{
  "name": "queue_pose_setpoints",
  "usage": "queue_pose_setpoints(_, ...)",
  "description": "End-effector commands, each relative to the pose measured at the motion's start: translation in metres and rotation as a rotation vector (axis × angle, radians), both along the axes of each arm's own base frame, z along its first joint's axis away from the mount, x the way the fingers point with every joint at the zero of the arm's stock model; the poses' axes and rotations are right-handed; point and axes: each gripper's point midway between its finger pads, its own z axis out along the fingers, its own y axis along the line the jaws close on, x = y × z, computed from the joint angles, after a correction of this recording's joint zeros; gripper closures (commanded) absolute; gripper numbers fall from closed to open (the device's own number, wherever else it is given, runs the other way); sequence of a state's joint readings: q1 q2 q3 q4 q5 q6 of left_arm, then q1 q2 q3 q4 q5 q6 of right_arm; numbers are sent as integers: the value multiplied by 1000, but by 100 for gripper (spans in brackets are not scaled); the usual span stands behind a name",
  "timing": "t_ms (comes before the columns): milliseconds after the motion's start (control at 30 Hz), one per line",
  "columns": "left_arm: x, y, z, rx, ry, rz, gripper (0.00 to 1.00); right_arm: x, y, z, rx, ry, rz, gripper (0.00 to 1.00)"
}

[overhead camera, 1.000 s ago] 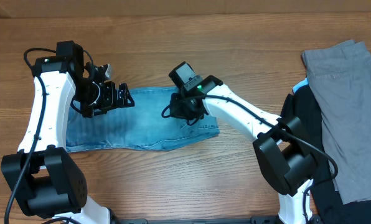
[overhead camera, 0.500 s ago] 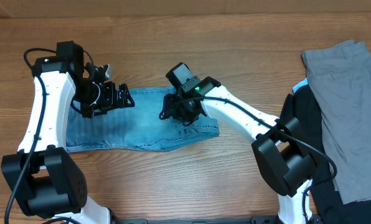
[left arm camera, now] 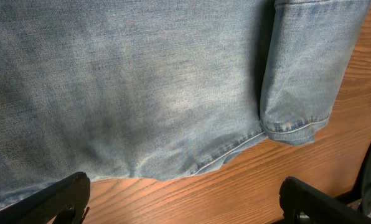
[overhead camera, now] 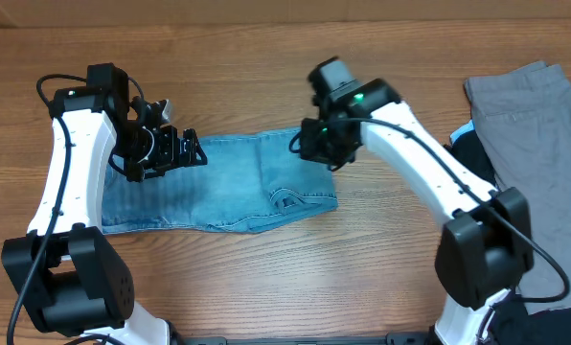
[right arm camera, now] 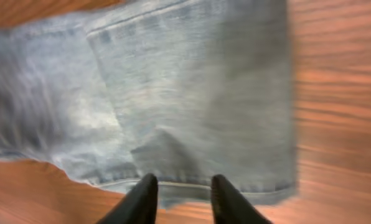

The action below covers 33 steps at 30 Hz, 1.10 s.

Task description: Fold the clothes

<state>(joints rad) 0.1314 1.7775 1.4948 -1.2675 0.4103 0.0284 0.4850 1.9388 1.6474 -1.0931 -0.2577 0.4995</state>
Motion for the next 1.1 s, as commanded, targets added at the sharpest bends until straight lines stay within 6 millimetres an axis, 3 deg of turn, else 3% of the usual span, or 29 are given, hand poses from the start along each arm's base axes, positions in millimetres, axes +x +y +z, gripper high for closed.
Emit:
queue_pose_setpoints(0,3,1,3,0,-8,11,0,-12,1,-15,-11,13,60,82)
queue_pose_setpoints(133,3,1,3,0,-8,11,0,-25,8,-43,4,61,30,90)
queue_pose_setpoints(300,3,1,3,1,-9,11,0,-53,49,-71,166,100,67,90)
queue_pose_setpoints(567,3,1,3,0,-8,11,0,-80,84,-78,191,105,99,96)
queue_pose_setpoints(733,3,1,3,0,-7,11,0,-68,77,-68,157,73,75,96)
queue_pose_setpoints(933,3,2,3,4,-7,11,0,-36,63,-26,142,-46,28,95)
queue_pose_setpoints(1067,4,2,3,4,-10,11,0,-7,63,-4,193,-149,15,83)
